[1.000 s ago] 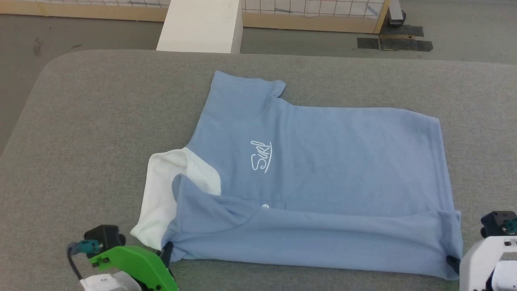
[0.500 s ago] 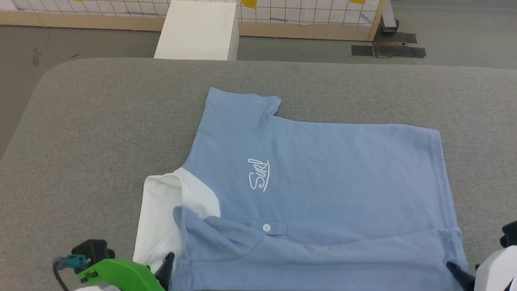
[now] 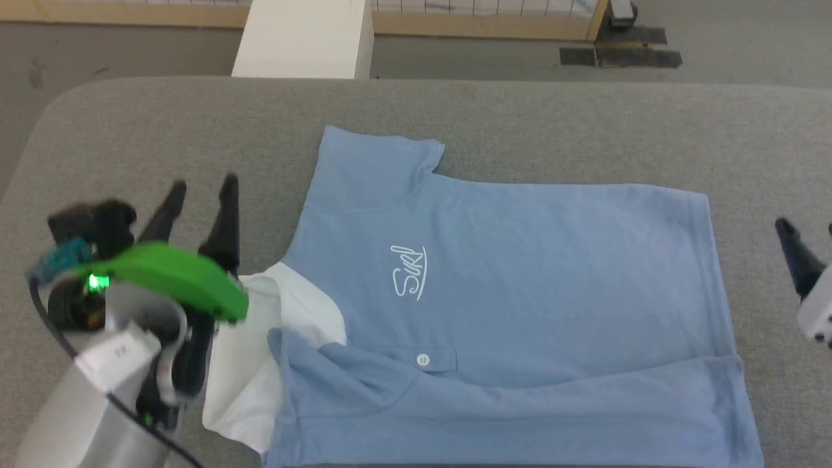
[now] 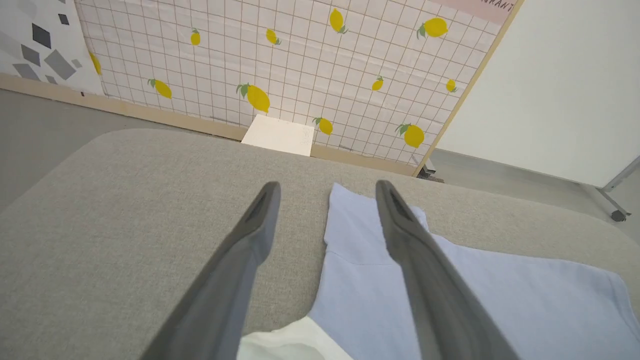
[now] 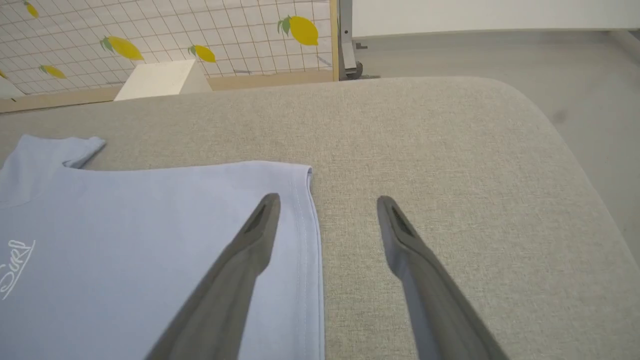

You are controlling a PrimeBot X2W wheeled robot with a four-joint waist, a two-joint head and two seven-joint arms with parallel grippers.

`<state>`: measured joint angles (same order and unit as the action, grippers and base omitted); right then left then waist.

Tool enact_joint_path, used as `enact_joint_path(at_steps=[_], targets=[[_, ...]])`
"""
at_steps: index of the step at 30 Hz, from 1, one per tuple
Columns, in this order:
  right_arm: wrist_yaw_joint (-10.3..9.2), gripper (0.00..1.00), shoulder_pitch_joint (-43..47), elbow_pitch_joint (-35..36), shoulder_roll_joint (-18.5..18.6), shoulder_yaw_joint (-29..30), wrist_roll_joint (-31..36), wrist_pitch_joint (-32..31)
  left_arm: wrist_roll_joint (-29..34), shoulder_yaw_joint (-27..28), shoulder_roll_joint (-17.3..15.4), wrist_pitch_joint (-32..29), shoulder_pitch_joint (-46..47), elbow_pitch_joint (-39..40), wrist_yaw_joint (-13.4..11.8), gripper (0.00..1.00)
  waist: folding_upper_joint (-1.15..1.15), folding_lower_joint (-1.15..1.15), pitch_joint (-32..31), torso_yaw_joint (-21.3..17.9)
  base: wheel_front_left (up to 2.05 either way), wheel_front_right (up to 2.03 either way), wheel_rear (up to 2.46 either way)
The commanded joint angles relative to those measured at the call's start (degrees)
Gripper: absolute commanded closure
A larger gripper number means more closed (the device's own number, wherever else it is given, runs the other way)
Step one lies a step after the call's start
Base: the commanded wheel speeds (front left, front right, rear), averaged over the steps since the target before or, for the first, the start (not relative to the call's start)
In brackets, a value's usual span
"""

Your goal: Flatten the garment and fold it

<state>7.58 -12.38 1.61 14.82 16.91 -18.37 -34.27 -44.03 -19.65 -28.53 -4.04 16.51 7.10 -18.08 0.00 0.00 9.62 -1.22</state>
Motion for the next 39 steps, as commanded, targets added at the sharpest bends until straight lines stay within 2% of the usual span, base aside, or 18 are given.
enact_joint_path(at_steps=[1,7,13,21,30,31,32,33,35,39], targets=[[-0.09,0.00,-2.9,-1.2,0.2,-0.5,0.5,0.7,0.8,-0.5,0.9,0.8,4.4,-2.4,1.3,0.00,0.00,0.00,3.0,-0.7,0.00,0.00,0.00],[-0.09,0.00,-11.3,-5.2,0.5,-4.3,1.2,1.2,2.7,-3.6,3.2,-2.5,18.8,-14.5,4.3,0.00,0.00,0.00,9.3,-2.4,0.00,0.00,0.00],[-0.09,0.00,-16.5,-7.4,-1.5,-8.0,-0.1,3.4,3.4,-6.6,5.0,-9.9,32.3,-27.0,6.5,0.00,0.00,0.00,15.4,-4.8,0.00,0.00,0.00],[-0.09,0.00,-19.4,-8.4,-0.9,-11.2,-2.0,5.3,7.7,-13.5,5.5,-26.3,44.9,-40.2,5.4,0.00,0.00,0.00,20.2,-7.7,0.00,0.00,0.00],[-0.09,0.00,-19.5,-7.9,0.6,-12.4,-3.5,5.8,6.9,-16.5,5.9,-38.4,45.9,-47.3,4.9,0.00,0.00,0.00,21.9,-9.0,0.00,0.00,0.00],[-0.09,0.00,-19.5,-7.9,0.7,-12.3,-3.5,5.8,6.4,-16.4,6.0,-39.4,45.4,-47.5,4.7,0.08,0.00,0.00,21.9,-8.9,0.00,0.00,0.00],[-0.09,0.00,-19.4,-7.9,0.8,-12.2,-3.5,5.8,5.7,-16.0,6.1,-40.0,44.8,-47.5,4.4,0.70,0.00,0.00,21.8,-8.8,0.00,0.00,0.00],[-0.09,0.00,-19.3,-7.9,0.9,-12.0,-3.5,5.8,5.0,-15.5,6.4,-39.7,44.4,-47.2,4.2,0.97,0.00,0.00,21.7,-8.6,0.00,0.00,0.00],[-0.09,0.00,-19.0,-8.0,1.3,-11.7,-3.5,5.7,3.9,-14.3,6.8,-38.0,43.6,-46.1,4.3,1.00,0.00,0.00,21.4,-7.9,0.00,0.00,0.00],[-0.09,0.00,-18.9,-8.1,2.6,-11.8,-3.1,5.0,1.2,-10.3,7.3,-30.0,42.8,-43.1,5.9,1.00,0.00,0.00,20.1,-6.6,0.00,0.00,0.00]])
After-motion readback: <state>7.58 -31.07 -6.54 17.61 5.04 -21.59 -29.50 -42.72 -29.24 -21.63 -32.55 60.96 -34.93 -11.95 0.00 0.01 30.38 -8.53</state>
